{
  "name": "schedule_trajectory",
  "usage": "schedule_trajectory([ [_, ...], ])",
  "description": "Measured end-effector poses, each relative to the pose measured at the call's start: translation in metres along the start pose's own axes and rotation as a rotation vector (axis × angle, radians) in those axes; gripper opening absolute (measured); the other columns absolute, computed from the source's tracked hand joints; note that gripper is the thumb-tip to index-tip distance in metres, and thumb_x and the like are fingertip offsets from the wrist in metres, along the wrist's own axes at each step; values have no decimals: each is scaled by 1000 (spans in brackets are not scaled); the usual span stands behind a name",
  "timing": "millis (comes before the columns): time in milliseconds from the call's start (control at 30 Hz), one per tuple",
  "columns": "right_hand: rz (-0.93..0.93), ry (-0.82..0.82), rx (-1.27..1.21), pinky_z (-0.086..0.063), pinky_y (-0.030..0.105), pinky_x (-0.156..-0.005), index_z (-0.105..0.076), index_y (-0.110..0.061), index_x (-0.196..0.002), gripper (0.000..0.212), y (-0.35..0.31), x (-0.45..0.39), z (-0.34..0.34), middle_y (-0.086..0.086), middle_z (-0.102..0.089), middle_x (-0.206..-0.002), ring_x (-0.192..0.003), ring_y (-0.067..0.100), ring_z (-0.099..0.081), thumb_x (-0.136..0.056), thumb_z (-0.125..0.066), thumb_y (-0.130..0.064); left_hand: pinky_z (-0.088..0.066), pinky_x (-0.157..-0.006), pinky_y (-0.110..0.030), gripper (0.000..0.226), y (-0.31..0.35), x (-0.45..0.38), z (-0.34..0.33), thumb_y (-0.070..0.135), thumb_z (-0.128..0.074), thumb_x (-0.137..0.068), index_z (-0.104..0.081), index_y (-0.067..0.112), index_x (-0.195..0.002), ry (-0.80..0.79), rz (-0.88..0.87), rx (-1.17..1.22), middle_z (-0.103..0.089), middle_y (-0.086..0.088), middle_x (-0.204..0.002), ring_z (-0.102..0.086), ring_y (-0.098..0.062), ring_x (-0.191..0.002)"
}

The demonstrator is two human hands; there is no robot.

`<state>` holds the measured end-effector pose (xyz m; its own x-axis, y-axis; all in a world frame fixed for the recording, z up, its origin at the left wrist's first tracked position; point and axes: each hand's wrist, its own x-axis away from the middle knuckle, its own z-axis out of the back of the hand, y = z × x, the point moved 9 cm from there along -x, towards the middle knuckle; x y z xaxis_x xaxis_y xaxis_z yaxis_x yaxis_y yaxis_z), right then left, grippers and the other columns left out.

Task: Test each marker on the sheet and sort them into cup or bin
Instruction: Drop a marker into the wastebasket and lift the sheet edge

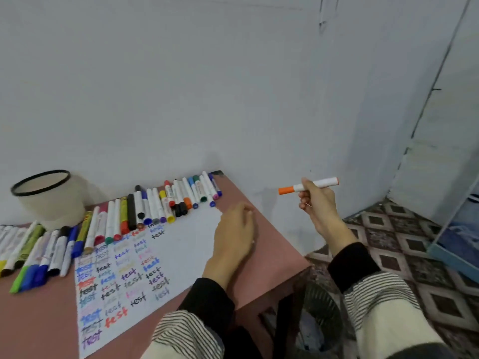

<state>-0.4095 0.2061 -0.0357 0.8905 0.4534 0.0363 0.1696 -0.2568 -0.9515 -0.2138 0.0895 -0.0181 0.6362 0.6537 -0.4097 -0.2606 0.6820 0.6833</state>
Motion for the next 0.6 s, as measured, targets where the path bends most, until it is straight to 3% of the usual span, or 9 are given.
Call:
schedule_trajectory([
  [100,-44,115,129,-37,23,-45,-59,-7,-82,16,30,-16,60,5,-53,-63,-49,12,-42,-94,-61,-17,-38,-98,-29,30,7,-6,-36,22,-42,-99,-59,13,-123,-86,-34,-159,-55,-3,-128,-46,-20,-124],
  [200,-125,179,344,-38,22,-40,-57,-5,-83,14,78,-23,115,9,-56,-68,-48,14,-45,-93,-62,-15,-15,-120,-42,43,2,-8,-61,33,-37,-101,-48,12,-138,-204,-16,-369,-37,-11,-151,-20,-30,-145],
  [333,-269,119,628,-41,23,-50,-58,-1,-81,14,143,-9,155,8,-56,-69,-52,12,-54,-88,-66,-8,-9,-120,-46,49,-3,-5,-66,39,-29,-103,-39,18,-146,-270,27,-433,-23,-9,-159,-14,-30,-148],
  [433,-332,108,797,-45,26,-68,-50,-7,-73,23,178,4,175,15,-62,-90,-84,21,-61,-90,-65,-10,-10,-120,-47,49,-1,-6,-66,39,-30,-103,-40,16,-145,-270,26,-446,-24,-9,-159,-15,-31,-147],
  [533,-393,57,912,-50,37,-79,-56,-2,-84,19,208,11,183,15,-62,-97,-97,31,-61,-90,-66,-16,-11,-120,-47,49,-1,-5,-65,39,-30,-103,-41,16,-144,-257,25,-449,-26,-9,-158,-16,-31,-147],
  [600,-420,35,986,-52,37,-79,-63,3,-98,26,225,10,186,15,-65,-99,-100,34,-63,-90,-67,-21,-11,-119,-47,48,0,-5,-64,39,-30,-103,-43,16,-144,-245,24,-450,-27,-10,-158,-17,-31,-147],
])
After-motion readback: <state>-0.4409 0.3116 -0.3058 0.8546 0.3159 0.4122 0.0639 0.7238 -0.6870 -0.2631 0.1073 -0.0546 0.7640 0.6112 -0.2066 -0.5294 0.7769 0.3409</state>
